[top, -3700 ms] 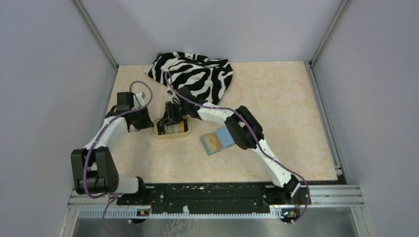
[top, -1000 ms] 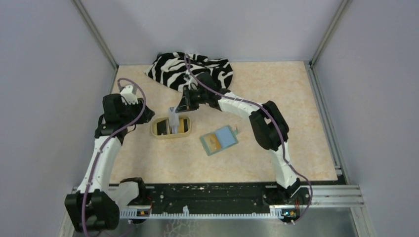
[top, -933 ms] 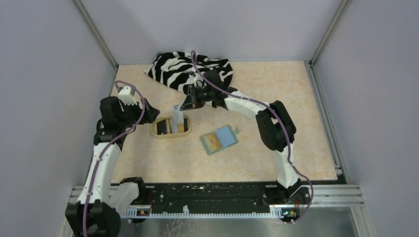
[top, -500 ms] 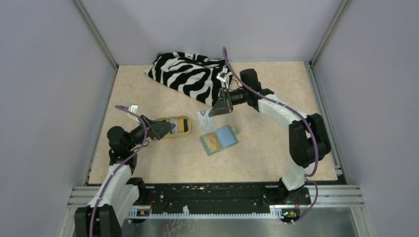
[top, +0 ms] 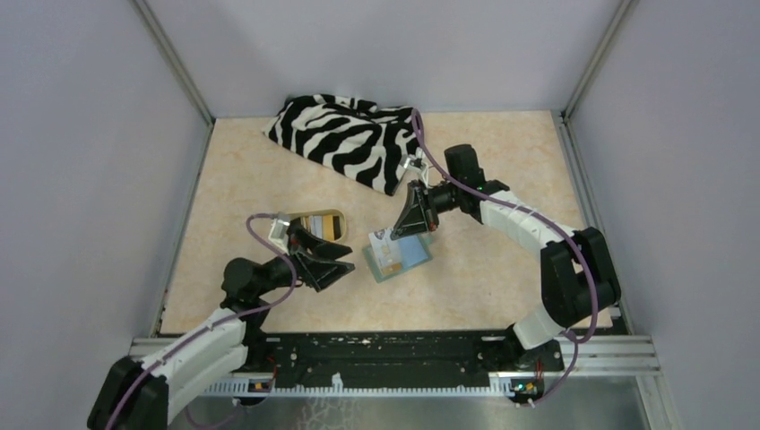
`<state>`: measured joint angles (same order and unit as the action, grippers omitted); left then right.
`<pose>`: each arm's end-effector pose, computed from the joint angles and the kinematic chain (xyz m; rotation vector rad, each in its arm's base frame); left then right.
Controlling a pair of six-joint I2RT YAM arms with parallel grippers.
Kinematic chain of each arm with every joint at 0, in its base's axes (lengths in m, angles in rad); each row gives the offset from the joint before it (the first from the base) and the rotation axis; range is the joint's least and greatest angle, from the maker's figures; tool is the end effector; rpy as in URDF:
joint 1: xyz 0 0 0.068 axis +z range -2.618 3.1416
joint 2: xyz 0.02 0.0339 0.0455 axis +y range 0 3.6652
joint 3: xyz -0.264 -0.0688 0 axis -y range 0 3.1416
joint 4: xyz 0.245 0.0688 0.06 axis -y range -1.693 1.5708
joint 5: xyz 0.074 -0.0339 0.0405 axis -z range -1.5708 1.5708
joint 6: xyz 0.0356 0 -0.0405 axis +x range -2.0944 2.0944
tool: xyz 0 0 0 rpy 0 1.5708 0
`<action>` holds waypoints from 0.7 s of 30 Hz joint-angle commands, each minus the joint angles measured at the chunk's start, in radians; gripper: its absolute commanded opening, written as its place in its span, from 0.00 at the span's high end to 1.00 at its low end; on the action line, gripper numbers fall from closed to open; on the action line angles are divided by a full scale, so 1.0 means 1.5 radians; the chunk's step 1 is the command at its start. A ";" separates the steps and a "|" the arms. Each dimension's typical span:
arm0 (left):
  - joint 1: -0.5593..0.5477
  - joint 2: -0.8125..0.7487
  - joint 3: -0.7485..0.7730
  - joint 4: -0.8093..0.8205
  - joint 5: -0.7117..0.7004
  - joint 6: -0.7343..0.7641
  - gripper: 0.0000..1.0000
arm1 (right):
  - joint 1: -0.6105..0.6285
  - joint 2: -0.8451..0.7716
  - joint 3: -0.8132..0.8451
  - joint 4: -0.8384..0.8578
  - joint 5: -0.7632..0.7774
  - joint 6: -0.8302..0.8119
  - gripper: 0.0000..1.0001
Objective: Put the credit cards into the card holder
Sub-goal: Pick up the credit card from the storage box, then insert the credit card into the card holder.
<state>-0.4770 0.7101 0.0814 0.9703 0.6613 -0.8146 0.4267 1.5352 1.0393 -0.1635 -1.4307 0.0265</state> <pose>0.1227 -0.0880 0.2243 0.4100 1.4053 -1.4834 0.2740 0.1633 0.2651 -1.1728 1.7045 1.8213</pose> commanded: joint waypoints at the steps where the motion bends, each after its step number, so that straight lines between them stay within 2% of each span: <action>1: -0.079 0.096 0.057 0.013 -0.060 0.090 0.24 | -0.006 -0.017 0.001 0.043 -0.044 -0.014 1.00; 4: -0.114 0.155 0.102 -0.029 -0.083 0.122 0.29 | -0.005 -0.024 -0.002 0.038 -0.038 -0.015 1.00; 10: -0.126 0.227 0.154 -0.057 -0.066 0.138 0.41 | -0.003 -0.026 0.005 -0.001 -0.018 -0.060 1.00; 17: -0.127 0.255 0.215 -0.178 -0.048 0.176 0.63 | 0.032 -0.021 0.059 -0.185 0.046 -0.237 1.00; 20: -0.127 0.259 0.221 -0.180 -0.026 0.177 1.00 | 0.054 -0.017 0.075 -0.233 0.076 -0.283 1.00; 21: -0.127 0.259 0.222 -0.184 -0.018 0.176 1.00 | 0.060 -0.016 0.078 -0.242 0.083 -0.291 1.00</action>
<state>-0.6609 1.0931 0.3820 0.7368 0.5816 -0.5846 0.4767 1.5349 1.0840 -0.4122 -1.3502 -0.2558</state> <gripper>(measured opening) 0.052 0.006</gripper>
